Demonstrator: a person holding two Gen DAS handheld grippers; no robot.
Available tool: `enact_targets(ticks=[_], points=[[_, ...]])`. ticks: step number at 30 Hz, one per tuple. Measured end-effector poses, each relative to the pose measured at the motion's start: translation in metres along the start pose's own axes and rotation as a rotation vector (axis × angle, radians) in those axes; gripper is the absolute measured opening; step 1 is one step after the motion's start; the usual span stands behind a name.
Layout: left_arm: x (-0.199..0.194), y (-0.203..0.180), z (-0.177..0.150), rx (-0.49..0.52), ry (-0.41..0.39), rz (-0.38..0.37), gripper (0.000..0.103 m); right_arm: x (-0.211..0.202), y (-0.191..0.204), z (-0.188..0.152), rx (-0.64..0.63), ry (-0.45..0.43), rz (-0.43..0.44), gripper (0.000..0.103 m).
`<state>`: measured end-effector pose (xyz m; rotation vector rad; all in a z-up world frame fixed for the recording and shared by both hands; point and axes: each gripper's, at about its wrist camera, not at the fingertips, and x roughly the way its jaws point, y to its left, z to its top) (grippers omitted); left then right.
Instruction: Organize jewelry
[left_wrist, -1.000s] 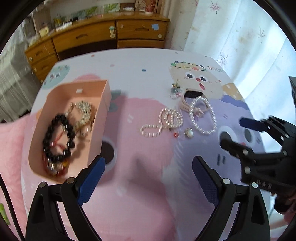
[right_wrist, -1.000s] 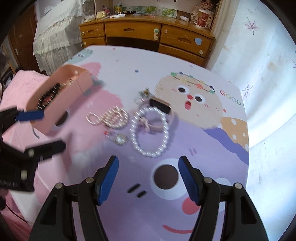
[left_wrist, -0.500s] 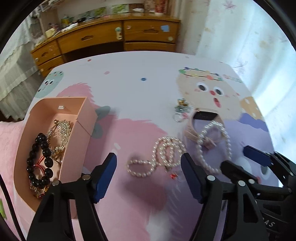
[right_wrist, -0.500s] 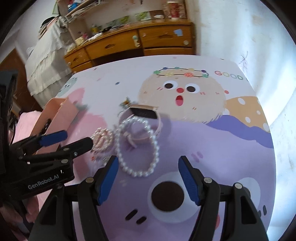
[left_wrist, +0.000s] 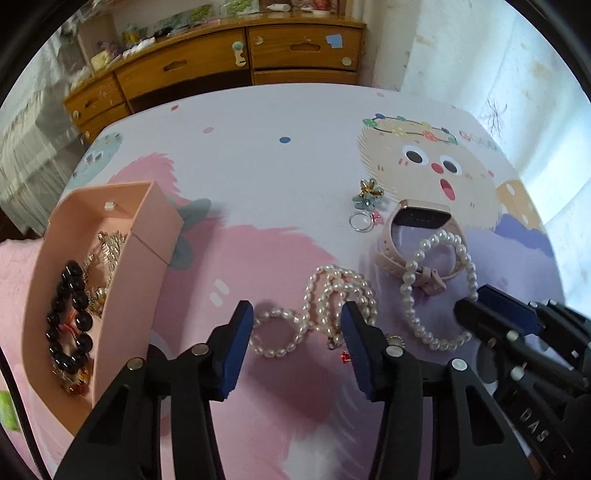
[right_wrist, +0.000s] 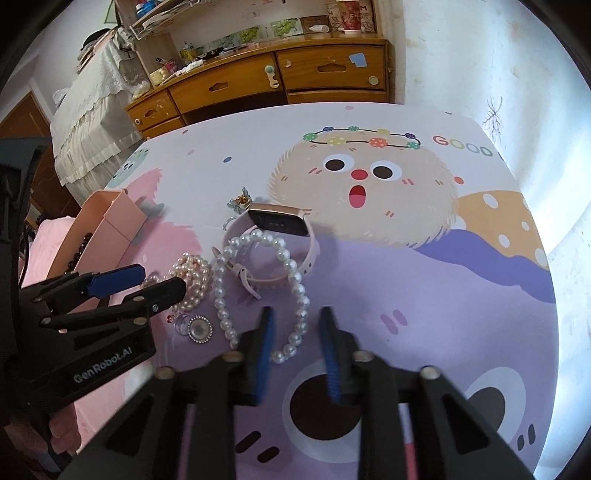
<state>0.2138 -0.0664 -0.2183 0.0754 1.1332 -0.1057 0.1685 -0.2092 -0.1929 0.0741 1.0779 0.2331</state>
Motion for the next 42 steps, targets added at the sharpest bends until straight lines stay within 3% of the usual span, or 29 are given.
enact_targets(ticks=[2, 11, 13, 30, 42], points=[[0.000, -0.003, 0.000, 0.022, 0.007, -0.019, 0.027, 0.000, -0.002, 0.000, 0.009, 0.001, 0.016, 0.010], [-0.004, 0.005, -0.002, -0.038, 0.010, -0.063, 0.014, -0.012, -0.004, -0.001, 0.041, -0.034, 0.083, 0.008], [-0.007, 0.009, -0.003, -0.053, -0.001, -0.070, 0.007, -0.018, -0.003, -0.001, 0.046, -0.046, 0.104, 0.008], [-0.061, 0.051, 0.004, -0.099, -0.061, -0.115, 0.003, -0.058, 0.035, 0.016, 0.058, -0.166, 0.273, 0.008], [-0.136, 0.097, 0.026, -0.107, -0.200, -0.158, 0.003, -0.076, 0.088, 0.028, -0.001, -0.234, 0.361, 0.008]])
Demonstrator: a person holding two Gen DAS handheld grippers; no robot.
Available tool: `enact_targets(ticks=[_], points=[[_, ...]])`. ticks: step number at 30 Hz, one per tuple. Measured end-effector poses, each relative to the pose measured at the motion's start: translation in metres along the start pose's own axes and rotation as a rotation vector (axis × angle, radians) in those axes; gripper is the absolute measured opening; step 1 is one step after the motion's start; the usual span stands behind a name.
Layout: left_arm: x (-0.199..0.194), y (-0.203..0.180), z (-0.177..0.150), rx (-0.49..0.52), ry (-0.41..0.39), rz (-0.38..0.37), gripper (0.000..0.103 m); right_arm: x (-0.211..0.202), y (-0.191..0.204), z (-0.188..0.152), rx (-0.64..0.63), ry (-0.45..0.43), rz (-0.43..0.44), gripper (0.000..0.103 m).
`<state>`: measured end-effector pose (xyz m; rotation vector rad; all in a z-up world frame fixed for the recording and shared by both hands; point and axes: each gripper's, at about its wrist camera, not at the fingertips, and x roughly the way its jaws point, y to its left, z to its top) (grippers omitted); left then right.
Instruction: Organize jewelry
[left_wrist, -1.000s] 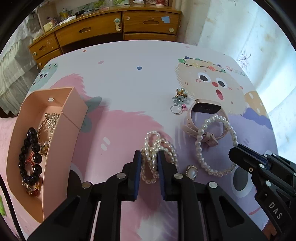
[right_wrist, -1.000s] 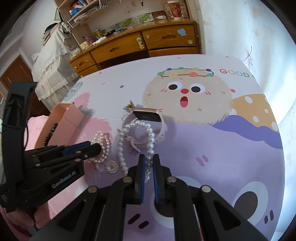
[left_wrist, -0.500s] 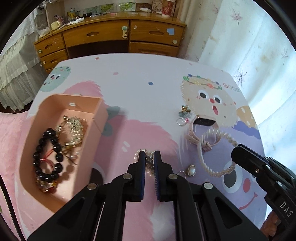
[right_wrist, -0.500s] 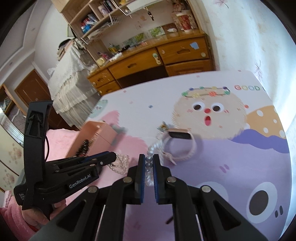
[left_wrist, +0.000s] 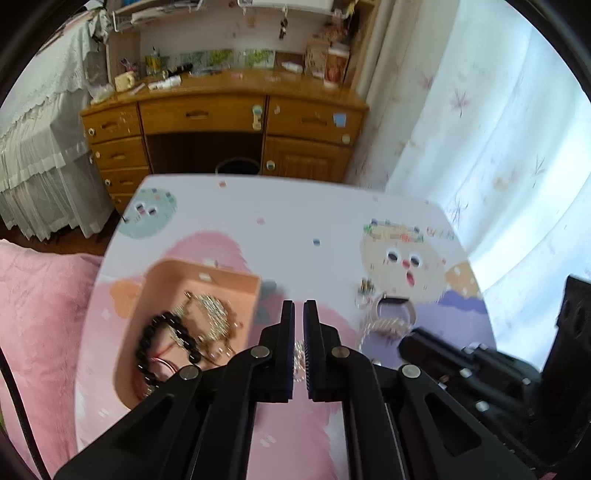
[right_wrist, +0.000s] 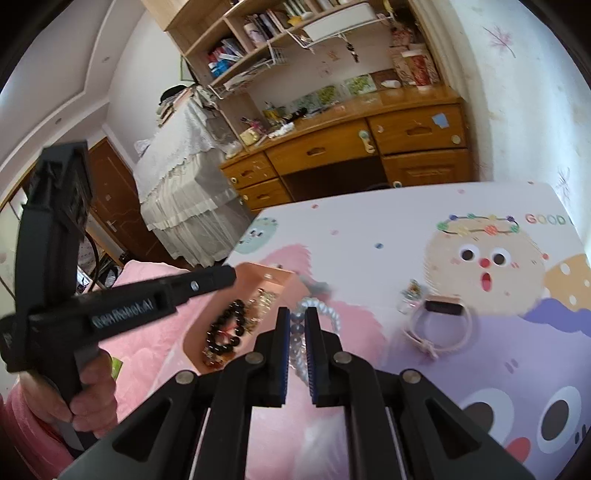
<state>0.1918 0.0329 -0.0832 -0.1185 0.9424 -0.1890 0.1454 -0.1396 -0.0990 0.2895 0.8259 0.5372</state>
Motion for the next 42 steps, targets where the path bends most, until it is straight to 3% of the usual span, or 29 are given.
enact_targets(ticks=[3, 9, 14, 18, 25, 29, 32, 38, 42], points=[[-0.010, 0.009, 0.006, -0.009, -0.008, -0.029, 0.003, 0.003, 0.010, 0.002, -0.017, -0.001, -0.001, 0.008], [0.019, 0.019, -0.017, -0.069, 0.143, -0.039, 0.010, 0.006, 0.013, 0.001, -0.015, 0.009, -0.043, 0.008], [0.046, 0.010, -0.044, -0.096, 0.217, -0.011, 0.052, 0.002, -0.001, 0.002, 0.016, 0.009, -0.071, 0.008], [0.067, 0.001, -0.060, -0.119, 0.241, 0.035, 0.059, -0.002, -0.014, 0.003, 0.027, 0.007, -0.099, 0.008], [0.100, -0.009, -0.080, -0.164, 0.236, 0.156, 0.059, -0.005, -0.037, 0.003, 0.048, 0.017, -0.112, 0.008], [0.106, -0.008, -0.085, -0.205, 0.175, 0.207, 0.059, -0.006, -0.047, 0.002, 0.054, 0.025, -0.108, 0.008], [0.111, -0.011, -0.086, -0.201, 0.156, 0.197, 0.059, -0.007, -0.053, 0.002, 0.056, 0.029, -0.107, 0.008], [0.125, -0.024, -0.083, -0.143, 0.149, 0.278, 0.059, -0.009, -0.065, 0.001, 0.075, 0.033, -0.107, 0.008], [0.126, -0.024, -0.080, -0.146, 0.130, 0.280, 0.058, -0.011, -0.071, 0.001, 0.080, 0.035, -0.108, 0.008]])
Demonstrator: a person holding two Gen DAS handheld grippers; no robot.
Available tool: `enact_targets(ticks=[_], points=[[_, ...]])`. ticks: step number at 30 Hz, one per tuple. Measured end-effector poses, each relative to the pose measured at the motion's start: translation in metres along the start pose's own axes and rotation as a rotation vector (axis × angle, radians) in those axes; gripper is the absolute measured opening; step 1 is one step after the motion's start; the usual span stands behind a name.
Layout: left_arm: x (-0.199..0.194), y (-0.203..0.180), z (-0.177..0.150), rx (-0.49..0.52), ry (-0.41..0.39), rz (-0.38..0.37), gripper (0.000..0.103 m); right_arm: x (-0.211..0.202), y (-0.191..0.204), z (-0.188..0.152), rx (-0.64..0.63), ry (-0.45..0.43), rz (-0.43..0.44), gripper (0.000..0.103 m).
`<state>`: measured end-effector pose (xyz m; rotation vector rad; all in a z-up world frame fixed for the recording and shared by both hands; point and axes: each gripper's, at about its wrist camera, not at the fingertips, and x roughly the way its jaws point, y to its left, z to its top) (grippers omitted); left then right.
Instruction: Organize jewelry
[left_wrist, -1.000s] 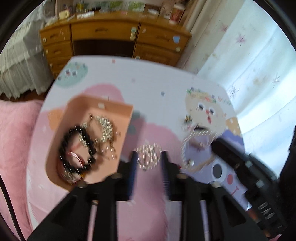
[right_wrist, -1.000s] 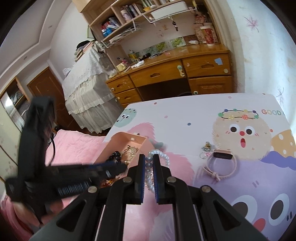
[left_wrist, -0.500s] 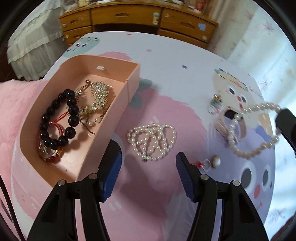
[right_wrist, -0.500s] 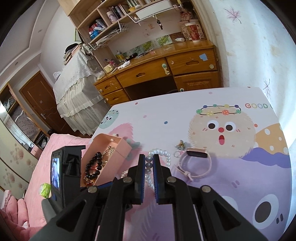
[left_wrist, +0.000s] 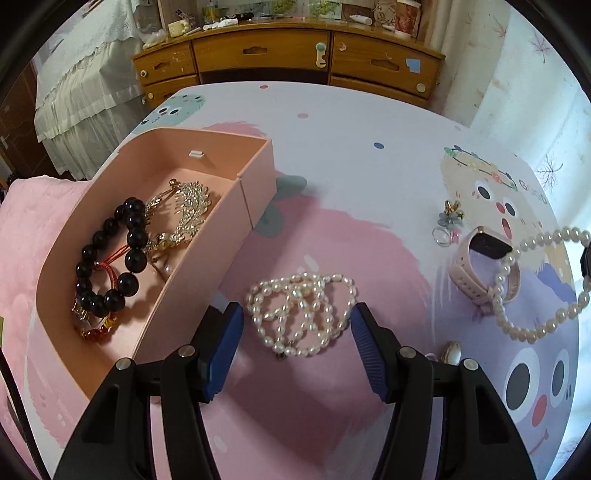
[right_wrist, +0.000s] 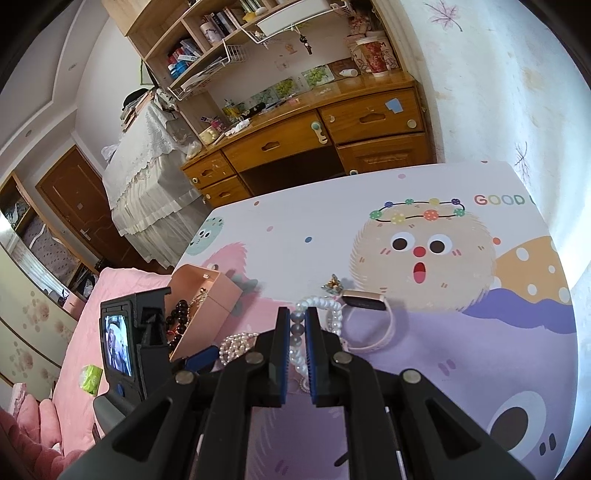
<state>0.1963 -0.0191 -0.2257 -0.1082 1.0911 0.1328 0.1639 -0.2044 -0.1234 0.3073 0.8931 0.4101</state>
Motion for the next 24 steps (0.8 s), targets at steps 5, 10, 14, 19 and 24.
enact_targets(ticks=[5, 10, 14, 19, 24], points=[[-0.001, -0.002, 0.002, 0.009, -0.027, -0.017, 0.029, -0.002, -0.007, 0.000, 0.011, -0.001, -0.003, 0.008], [-0.002, 0.005, 0.004, 0.002, -0.018, -0.049, 0.019, -0.005, -0.009, -0.001, 0.022, -0.010, -0.003, 0.008], [-0.005, 0.006, 0.006, 0.042, -0.010, -0.079, 0.012, -0.006, -0.005, 0.000, 0.020, -0.019, -0.004, 0.008], [-0.019, 0.003, 0.007, 0.099, -0.028, -0.124, 0.007, -0.010, 0.002, 0.000, 0.015, -0.032, 0.001, 0.008], [-0.041, 0.005, 0.012, 0.132, -0.050, -0.179, 0.007, -0.011, 0.016, 0.000, -0.007, -0.048, -0.001, 0.008]])
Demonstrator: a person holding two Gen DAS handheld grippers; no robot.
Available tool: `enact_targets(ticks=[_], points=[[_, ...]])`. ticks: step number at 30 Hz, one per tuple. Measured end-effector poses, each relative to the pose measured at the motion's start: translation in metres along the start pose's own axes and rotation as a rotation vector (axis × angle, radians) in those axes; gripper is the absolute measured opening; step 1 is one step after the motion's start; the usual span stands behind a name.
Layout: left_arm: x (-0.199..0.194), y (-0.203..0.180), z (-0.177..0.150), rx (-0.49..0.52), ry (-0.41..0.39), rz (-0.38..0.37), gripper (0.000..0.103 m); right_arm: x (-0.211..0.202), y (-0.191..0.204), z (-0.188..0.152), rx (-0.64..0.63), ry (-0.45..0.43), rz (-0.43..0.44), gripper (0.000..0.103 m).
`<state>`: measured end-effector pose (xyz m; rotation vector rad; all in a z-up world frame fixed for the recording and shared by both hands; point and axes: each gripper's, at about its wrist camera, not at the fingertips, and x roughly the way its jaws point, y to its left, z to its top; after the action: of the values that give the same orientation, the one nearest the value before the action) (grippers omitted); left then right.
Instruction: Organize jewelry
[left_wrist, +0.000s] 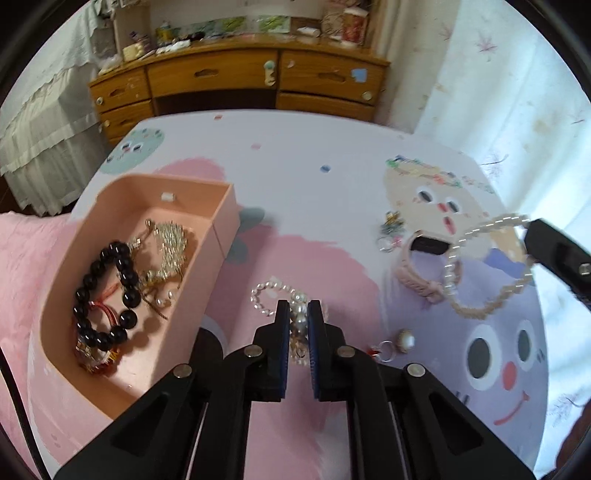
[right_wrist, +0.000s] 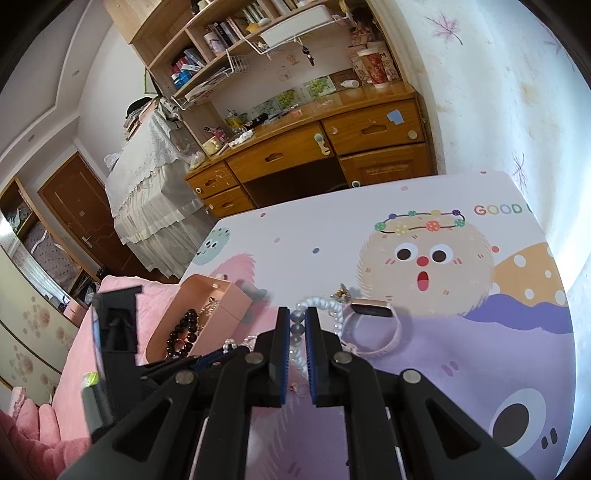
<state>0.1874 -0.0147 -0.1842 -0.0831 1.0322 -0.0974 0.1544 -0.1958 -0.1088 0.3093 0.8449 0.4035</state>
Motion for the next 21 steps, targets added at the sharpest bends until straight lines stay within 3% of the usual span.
enact_targets(ticks=[11, 21], points=[[-0.078, 0.027, 0.041, 0.064, -0.096, -0.120, 0.007, -0.008, 0.047, 0.001, -0.028, -0.074, -0.010, 0.008], [-0.137, 0.071, 0.071, 0.122, -0.222, -0.158, 0.007, -0.006, 0.103, 0.013, -0.050, -0.154, 0.012, 0.008]])
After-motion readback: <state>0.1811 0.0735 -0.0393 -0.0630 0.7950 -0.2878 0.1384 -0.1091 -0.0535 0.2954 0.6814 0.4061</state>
